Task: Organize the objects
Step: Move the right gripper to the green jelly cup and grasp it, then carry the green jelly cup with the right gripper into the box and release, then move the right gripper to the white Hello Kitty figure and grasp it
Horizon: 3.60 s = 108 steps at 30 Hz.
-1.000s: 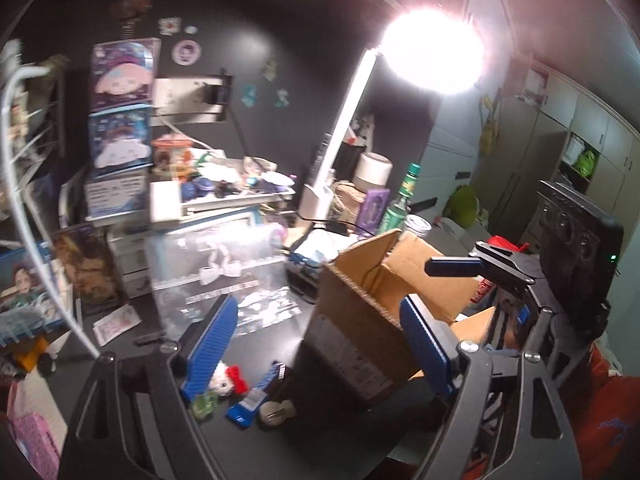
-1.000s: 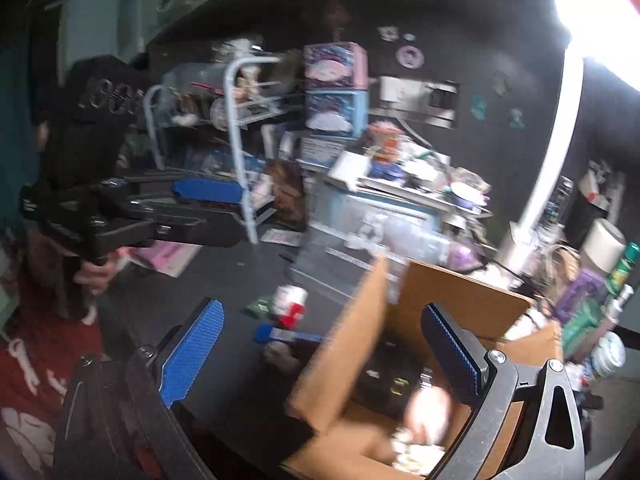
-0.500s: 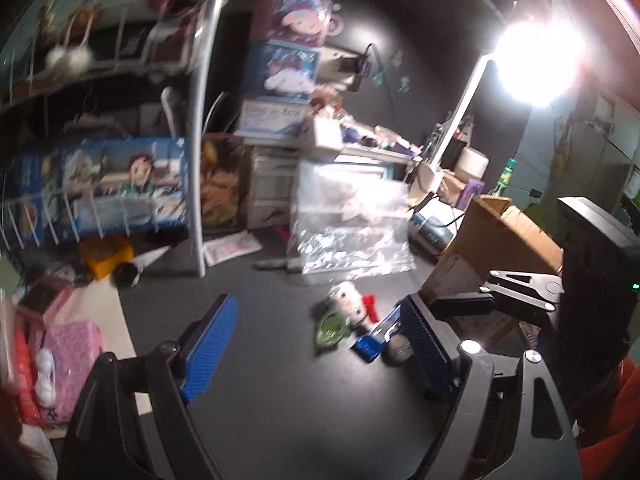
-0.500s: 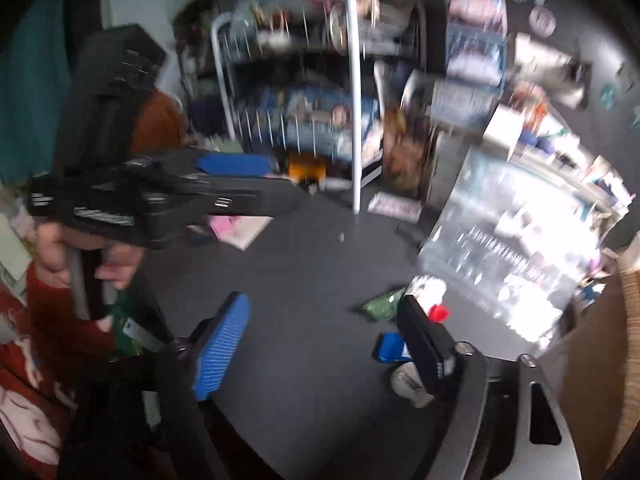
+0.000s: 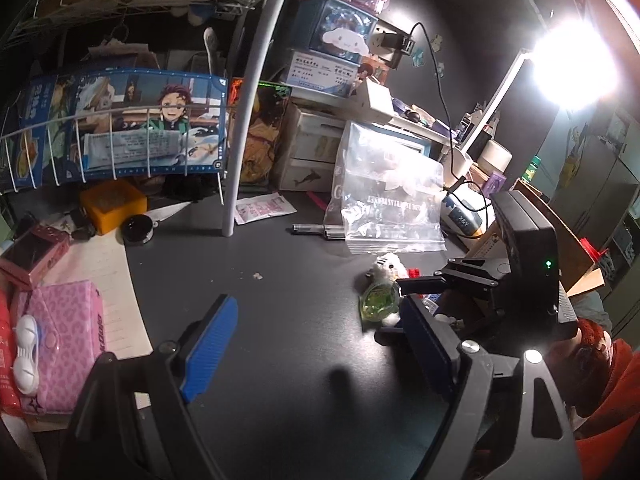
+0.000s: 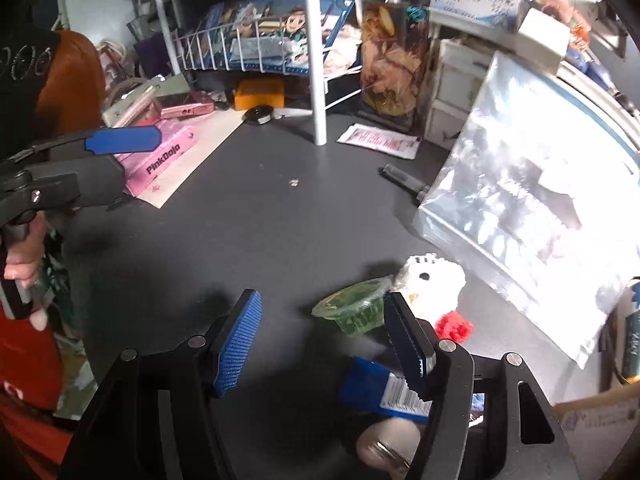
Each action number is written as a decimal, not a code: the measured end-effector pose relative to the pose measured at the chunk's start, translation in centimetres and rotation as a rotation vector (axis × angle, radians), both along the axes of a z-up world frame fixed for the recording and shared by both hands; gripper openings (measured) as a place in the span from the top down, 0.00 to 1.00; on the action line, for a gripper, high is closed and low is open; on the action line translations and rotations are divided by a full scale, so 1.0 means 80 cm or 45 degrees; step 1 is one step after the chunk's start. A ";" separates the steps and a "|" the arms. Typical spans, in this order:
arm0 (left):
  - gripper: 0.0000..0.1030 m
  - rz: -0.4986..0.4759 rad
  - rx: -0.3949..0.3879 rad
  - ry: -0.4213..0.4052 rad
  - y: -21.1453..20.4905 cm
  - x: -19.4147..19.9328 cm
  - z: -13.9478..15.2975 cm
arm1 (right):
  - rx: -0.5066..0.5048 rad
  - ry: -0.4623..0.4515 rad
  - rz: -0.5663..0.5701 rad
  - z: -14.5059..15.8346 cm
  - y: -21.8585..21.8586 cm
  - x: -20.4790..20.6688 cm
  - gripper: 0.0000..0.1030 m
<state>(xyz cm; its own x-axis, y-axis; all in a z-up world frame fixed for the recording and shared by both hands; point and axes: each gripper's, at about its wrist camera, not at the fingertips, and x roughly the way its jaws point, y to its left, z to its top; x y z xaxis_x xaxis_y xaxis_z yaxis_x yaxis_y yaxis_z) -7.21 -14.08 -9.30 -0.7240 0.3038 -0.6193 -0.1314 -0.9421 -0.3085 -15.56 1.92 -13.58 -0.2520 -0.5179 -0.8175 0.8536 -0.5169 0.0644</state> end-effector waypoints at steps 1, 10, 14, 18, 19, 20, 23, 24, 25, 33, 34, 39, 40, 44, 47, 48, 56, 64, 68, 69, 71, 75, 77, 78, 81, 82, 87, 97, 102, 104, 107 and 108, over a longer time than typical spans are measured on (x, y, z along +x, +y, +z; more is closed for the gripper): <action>0.21 0.003 -0.001 -0.005 -0.002 -0.002 -0.002 | -0.008 -0.012 0.022 -0.001 -0.001 0.000 0.41; 0.21 -0.007 0.003 -0.024 -0.004 -0.012 -0.007 | 0.122 0.076 0.062 -0.017 -0.017 -0.001 0.46; 0.21 -0.011 -0.001 -0.025 -0.002 -0.011 -0.006 | 0.152 0.082 0.053 -0.023 -0.012 -0.002 0.51; 0.21 -0.012 0.001 -0.025 -0.003 -0.012 -0.006 | 0.135 0.059 0.042 -0.022 -0.003 -0.001 0.59; 0.21 -0.014 0.001 -0.025 -0.003 -0.012 -0.006 | 0.127 0.048 0.038 -0.022 -0.002 -0.001 0.65; 0.21 -0.017 0.003 -0.025 -0.002 -0.011 -0.006 | 0.121 0.041 0.033 -0.022 -0.001 -0.002 0.65; 0.21 -0.027 0.004 -0.024 0.002 -0.010 -0.004 | 0.104 0.039 0.024 -0.021 0.001 0.000 0.65; 0.21 -0.028 0.003 -0.024 0.003 -0.009 -0.004 | 0.093 0.038 0.022 -0.020 0.002 0.002 0.65; 0.21 -0.030 0.001 -0.025 0.004 -0.009 -0.003 | 0.080 0.035 0.028 -0.018 0.003 0.004 0.65; 0.21 -0.137 0.037 -0.022 0.028 0.000 0.013 | -0.081 0.018 0.112 0.028 0.009 0.043 0.65; 0.21 -0.168 0.041 -0.014 0.035 0.003 0.019 | -0.112 0.025 0.129 0.041 0.010 0.051 0.65; 0.23 -0.304 0.104 0.030 0.066 0.015 0.050 | -0.213 0.106 0.168 0.099 0.023 0.088 0.65; 0.28 -0.329 0.110 0.040 0.074 0.018 0.058 | -0.227 0.118 0.170 0.107 0.027 0.093 0.65; 0.43 -0.388 0.104 0.074 0.102 0.025 0.086 | -0.256 0.196 0.144 0.140 0.050 0.109 0.65; 0.53 -0.426 0.090 0.096 0.127 0.022 0.108 | -0.274 0.242 0.093 0.162 0.079 0.111 0.65; 0.56 -0.444 0.089 0.103 0.135 0.019 0.115 | -0.280 0.250 0.075 0.168 0.090 0.110 0.65; 0.66 -0.612 0.040 0.125 0.234 -0.026 0.162 | -0.292 0.320 -0.095 0.206 0.181 0.086 0.65; 0.66 -0.776 0.026 0.053 0.337 -0.087 0.175 | -0.244 0.253 -0.245 0.218 0.273 0.033 0.65; 0.66 -0.830 0.017 -0.014 0.369 -0.114 0.166 | -0.181 0.224 -0.290 0.210 0.299 0.011 0.65; 0.66 -0.834 0.010 -0.027 0.376 -0.119 0.164 | -0.168 0.219 -0.294 0.208 0.302 0.007 0.65; 0.66 -0.833 0.001 -0.042 0.383 -0.125 0.161 | -0.141 0.203 -0.310 0.205 0.307 -0.002 0.64; 0.53 -0.817 -0.022 -0.055 0.390 -0.133 0.158 | -0.059 0.212 -0.342 0.200 0.309 -0.011 0.56; 0.34 -0.794 -0.030 -0.045 0.388 -0.135 0.159 | -0.027 0.238 -0.358 0.199 0.310 -0.014 0.39; 0.33 -0.783 -0.029 -0.036 0.385 -0.135 0.161 | -0.016 0.253 -0.364 0.199 0.312 -0.013 0.39; 0.30 -0.742 -0.025 -0.018 0.374 -0.135 0.164 | -0.024 0.248 -0.376 0.200 0.318 -0.015 0.39; 0.29 -0.723 -0.034 -0.011 0.370 -0.134 0.165 | -0.023 0.248 -0.379 0.200 0.318 -0.015 0.39; 0.28 -0.647 -0.056 0.031 0.345 -0.122 0.170 | -0.018 0.247 -0.388 0.198 0.317 -0.014 0.39; 0.22 -0.478 -0.059 0.149 0.259 -0.073 0.185 | -0.158 0.290 -0.327 0.221 0.277 0.029 0.39; 0.22 -0.374 -0.061 0.187 0.200 -0.042 0.178 | -0.208 0.292 -0.223 0.220 0.222 0.061 0.39; 0.22 -0.320 -0.064 0.193 0.174 -0.030 0.170 | -0.217 0.278 -0.174 0.213 0.194 0.073 0.39; 0.18 -0.230 -0.075 0.188 0.136 -0.014 0.152 | -0.219 0.242 -0.115 0.194 0.152 0.087 0.39; 0.17 -0.203 -0.077 0.183 0.124 -0.010 0.144 | -0.219 0.223 -0.100 0.186 0.140 0.090 0.39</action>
<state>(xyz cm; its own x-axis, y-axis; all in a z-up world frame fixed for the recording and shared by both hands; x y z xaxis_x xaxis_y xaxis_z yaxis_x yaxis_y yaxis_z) -8.03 -4.16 2.24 -0.7517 0.3870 -0.5341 -0.3189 -0.9221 -0.2193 -8.34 13.11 1.28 -0.4267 -0.6188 -0.6596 0.8173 -0.5761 0.0118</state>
